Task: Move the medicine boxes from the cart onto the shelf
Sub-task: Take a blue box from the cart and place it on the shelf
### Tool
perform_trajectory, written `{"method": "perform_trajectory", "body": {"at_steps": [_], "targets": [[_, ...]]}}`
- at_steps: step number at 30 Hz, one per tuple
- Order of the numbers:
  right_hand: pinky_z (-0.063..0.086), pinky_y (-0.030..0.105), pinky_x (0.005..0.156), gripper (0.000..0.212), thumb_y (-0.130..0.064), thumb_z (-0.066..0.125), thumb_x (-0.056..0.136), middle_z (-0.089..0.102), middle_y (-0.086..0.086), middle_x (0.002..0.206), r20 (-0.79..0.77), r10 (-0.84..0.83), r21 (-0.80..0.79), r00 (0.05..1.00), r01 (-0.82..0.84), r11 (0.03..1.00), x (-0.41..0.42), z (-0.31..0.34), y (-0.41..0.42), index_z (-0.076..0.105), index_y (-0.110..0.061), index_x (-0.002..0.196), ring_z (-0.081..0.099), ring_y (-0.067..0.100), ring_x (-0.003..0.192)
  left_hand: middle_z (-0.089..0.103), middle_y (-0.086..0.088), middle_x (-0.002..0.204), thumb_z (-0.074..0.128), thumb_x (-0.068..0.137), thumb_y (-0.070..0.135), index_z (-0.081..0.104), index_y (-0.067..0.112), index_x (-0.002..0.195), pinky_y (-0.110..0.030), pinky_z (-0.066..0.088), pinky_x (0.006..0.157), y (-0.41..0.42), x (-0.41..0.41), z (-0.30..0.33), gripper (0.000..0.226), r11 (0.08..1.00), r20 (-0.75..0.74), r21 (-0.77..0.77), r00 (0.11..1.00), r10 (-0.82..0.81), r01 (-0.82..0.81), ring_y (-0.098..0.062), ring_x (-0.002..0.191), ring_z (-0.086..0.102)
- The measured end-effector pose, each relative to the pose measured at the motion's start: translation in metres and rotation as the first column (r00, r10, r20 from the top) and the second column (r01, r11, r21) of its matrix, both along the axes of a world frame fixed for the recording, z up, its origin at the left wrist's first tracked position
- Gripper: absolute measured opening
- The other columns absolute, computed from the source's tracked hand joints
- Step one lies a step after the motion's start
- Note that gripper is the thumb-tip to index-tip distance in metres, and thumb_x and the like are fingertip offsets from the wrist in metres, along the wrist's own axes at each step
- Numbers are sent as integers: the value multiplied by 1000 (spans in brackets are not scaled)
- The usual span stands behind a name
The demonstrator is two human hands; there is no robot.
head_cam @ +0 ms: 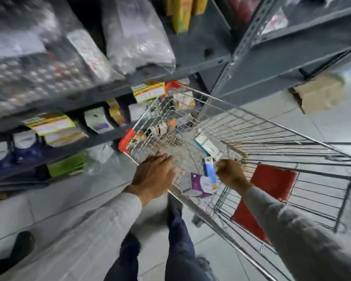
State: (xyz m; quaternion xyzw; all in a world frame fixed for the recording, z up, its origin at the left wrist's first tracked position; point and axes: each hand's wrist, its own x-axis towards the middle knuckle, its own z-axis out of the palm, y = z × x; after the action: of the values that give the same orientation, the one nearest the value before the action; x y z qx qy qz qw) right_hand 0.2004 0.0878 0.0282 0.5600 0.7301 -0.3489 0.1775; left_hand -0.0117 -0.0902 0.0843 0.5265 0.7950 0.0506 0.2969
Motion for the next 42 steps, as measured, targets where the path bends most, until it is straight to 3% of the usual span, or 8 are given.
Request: {"method": "perform_trajectory", "body": {"at_steps": [6, 12, 18, 22, 28, 33, 35, 42], "targets": [[49, 36, 96, 38, -14, 67, 86, 70, 20, 126, 38, -139, -6, 990, 139, 990, 25, -79, 5, 67, -8, 123, 65, 36, 119, 38, -6, 163, 33, 99, 56, 33, 17, 157, -40, 30, 123, 9, 0, -23, 69, 995, -118, -9, 988, -101, 101, -21, 154, 28], [60, 36, 78, 45, -49, 66, 79, 77, 9, 104, 38, -188, -22, 981, 189, 982, 21, -137, 2, 68, -16, 110, 72, 27, 85, 52, -9, 153, 33, 96, 51, 44, 13, 151, -43, 41, 115, 11, 1, -28, 68, 995, -115, 27, 989, -92, 96, -24, 149, 39], [61, 33, 67, 40, -32, 81, 74, 75, 7, 91, 70, -165, 101, 984, 157, 982, 12, -152, -3, 64, -11, 104, 69, 23, 73, 56, -9, 150, 36, 94, 50, 48, 12, 149, -43, 42, 115, 8, 0, -36, 68, 994, -99, 74, 992, -75, 83, -25, 148, 41], [59, 32, 62, 31, -25, 74, 84, 74, 7, 89, 74, -88, 203, 993, 72, 977, 10, -138, -9, 61, -9, 107, 66, 19, 65, 49, -9, 156, 38, 93, 50, 40, 13, 154, -41, 31, 122, 7, 4, -39, 71, 995, -59, 82, 997, -43, 48, -25, 151, 34], [56, 40, 85, 45, -34, 65, 86, 69, 10, 115, 17, 140, 379, 990, -136, 915, -3, -51, -16, 60, -12, 125, 64, 29, 99, 19, -4, 170, 33, 103, 53, 16, 17, 161, -39, 14, 128, 5, 3, -27, 70, 995, -23, 66, 997, -75, 77, -19, 157, 11], [50, 37, 85, 58, -29, 63, 75, 71, 14, 113, -169, 308, 566, 936, -163, 808, -32, 69, -37, 65, -9, 129, 65, 39, 99, 29, -2, 167, 37, 101, 47, 30, 17, 159, -26, 10, 125, -15, -14, 41, 66, 962, 12, 271, 999, 38, -39, -15, 155, 21], [46, 34, 87, 55, -27, 59, 79, 70, 13, 113, -245, 414, 641, 877, -174, 748, -50, 125, -49, 66, -5, 129, 64, 38, 97, 33, -2, 165, 42, 101, 44, 34, 16, 157, -22, 6, 125, -30, -30, 84, 63, 916, -10, 396, 997, 73, -63, -16, 154, 25], [46, 39, 94, 43, -25, 57, 94, 70, 19, 116, -305, 794, 920, 526, -55, 389, -140, 314, -103, 68, 3, 124, 58, 30, 103, 41, -5, 161, 56, 99, 29, 44, 11, 152, -47, 31, 122, -106, -107, 250, 57, 643, -119, 762, 959, 257, -78, -17, 153, 29]]}}
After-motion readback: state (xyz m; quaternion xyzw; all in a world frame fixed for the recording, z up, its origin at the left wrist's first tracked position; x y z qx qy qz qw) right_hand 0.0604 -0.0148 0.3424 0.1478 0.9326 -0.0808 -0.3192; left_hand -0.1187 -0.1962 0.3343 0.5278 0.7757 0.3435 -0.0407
